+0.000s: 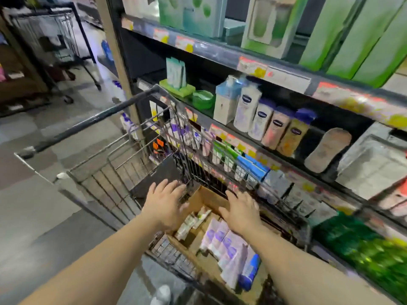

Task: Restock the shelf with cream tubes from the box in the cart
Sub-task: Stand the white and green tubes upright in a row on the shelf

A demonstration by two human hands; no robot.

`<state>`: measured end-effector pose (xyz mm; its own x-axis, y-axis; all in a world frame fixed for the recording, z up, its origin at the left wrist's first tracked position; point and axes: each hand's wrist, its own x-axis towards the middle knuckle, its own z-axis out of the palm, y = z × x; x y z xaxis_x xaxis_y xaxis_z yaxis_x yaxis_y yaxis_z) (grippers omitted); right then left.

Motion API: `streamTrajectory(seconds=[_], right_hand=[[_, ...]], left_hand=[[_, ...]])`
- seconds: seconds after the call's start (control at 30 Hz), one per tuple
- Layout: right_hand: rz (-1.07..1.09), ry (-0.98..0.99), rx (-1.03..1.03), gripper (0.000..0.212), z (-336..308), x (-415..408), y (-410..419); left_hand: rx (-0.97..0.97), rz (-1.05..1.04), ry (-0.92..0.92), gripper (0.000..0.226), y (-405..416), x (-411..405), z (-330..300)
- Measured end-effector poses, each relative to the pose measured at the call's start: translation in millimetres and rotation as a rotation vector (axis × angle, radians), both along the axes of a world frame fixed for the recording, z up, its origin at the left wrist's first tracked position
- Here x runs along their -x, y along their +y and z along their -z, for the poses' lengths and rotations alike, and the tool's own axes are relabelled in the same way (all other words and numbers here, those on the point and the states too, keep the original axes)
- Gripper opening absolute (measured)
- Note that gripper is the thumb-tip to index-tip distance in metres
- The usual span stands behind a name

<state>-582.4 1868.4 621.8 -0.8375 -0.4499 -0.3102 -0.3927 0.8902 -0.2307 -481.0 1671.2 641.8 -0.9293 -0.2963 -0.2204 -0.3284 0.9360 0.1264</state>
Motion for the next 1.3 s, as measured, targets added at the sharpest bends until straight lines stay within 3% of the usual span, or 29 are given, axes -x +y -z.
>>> streamTrajectory(seconds=[0.27,0.47,0.6,0.7,0.9,1.03,1.17,1.3], right_hand=[[0.22,-0.119,-0.044,0.053,93.6,19.4,-55.4],[0.349,-0.353,0.006,0.043,190.1,14.0,-92.6],[0.449,-0.587,0.026,0.037,257.7,0.4,-116.3],[0.475,-0.698,0.018,0.046,290.8,-2.2,-134.9],[0.664,-0.727,0.121,0.037,305.5,4.0,-139.6],[0.703,-0.681,0.284,0.01,289.8,18.8,-121.9],[0.708,-0.686,0.477,0.017,252.1,52.7,-104.2],[0.621,-0.733,0.585,0.021,222.6,72.6,-103.0]], left_hand=[[-0.055,0.255,-0.079,0.064,-59.2,86.1,101.1],[-0.137,0.228,-0.052,0.071,-73.5,105.6,185.5],[-0.165,0.175,-0.037,0.062,-78.9,111.0,232.7],[-0.183,0.196,-0.047,0.059,-82.9,105.9,257.5],[-0.168,0.239,-0.083,0.066,-90.9,102.7,276.2],[-0.211,0.276,-0.107,0.056,-90.0,110.0,258.3],[-0.233,0.383,-0.07,0.051,-84.6,118.3,236.4],[-0.372,0.27,-0.141,0.047,-68.9,124.4,221.9]])
